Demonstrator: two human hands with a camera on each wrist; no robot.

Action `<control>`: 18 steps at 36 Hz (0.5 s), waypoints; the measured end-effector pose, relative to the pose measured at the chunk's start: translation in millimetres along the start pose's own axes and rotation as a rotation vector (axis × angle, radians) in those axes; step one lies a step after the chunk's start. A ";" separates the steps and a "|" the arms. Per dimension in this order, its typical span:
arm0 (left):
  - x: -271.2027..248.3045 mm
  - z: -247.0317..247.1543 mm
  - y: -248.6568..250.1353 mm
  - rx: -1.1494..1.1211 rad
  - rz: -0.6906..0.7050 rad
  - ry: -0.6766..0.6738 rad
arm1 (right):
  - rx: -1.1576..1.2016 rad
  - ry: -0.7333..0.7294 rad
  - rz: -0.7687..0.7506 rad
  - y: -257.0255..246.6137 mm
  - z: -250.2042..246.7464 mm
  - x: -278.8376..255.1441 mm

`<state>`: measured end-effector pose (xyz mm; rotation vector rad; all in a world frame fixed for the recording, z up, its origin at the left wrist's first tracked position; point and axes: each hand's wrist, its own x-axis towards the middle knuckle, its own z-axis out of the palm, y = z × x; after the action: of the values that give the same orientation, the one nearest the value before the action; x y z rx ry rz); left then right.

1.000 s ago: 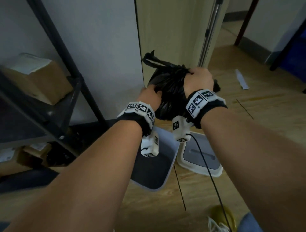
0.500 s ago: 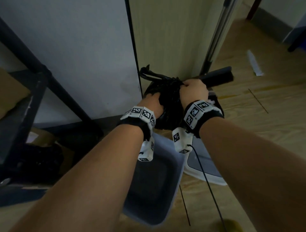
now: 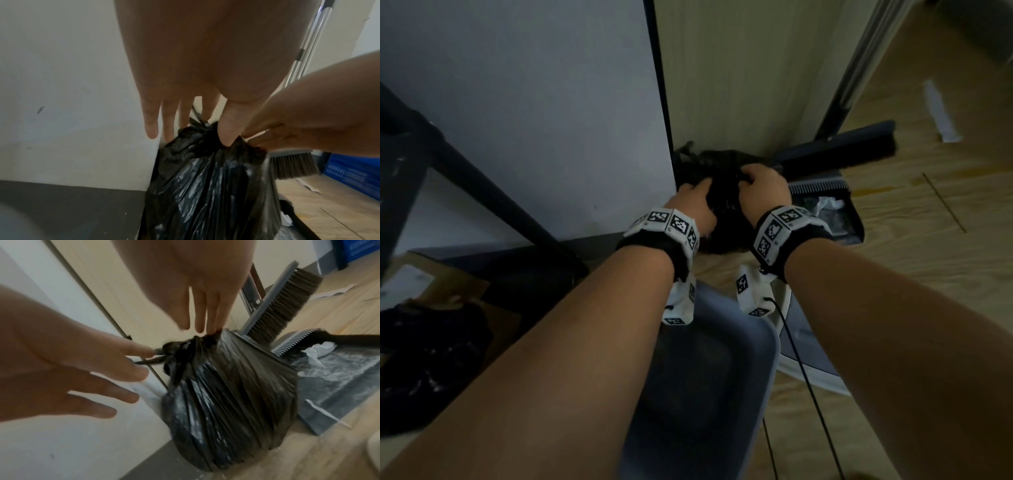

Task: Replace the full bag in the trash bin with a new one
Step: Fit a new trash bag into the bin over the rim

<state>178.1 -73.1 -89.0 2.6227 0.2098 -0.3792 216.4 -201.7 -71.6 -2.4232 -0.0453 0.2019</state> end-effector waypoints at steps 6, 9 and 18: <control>0.5 1.5 -2.0 0.038 -0.036 0.030 | -0.056 -0.040 -0.053 5.6 5.5 0.2; -2.4 -1.1 -2.4 0.058 -0.052 0.048 | -0.128 -0.033 -0.110 4.9 2.8 -4.0; -31.5 -16.9 0.4 0.115 -0.064 0.091 | -0.399 0.000 -0.208 -1.2 -12.9 -32.8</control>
<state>152.1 -67.9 -65.0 2.7543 0.3117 -0.3018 186.0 -212.0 -56.7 -2.7908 -0.3674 0.1049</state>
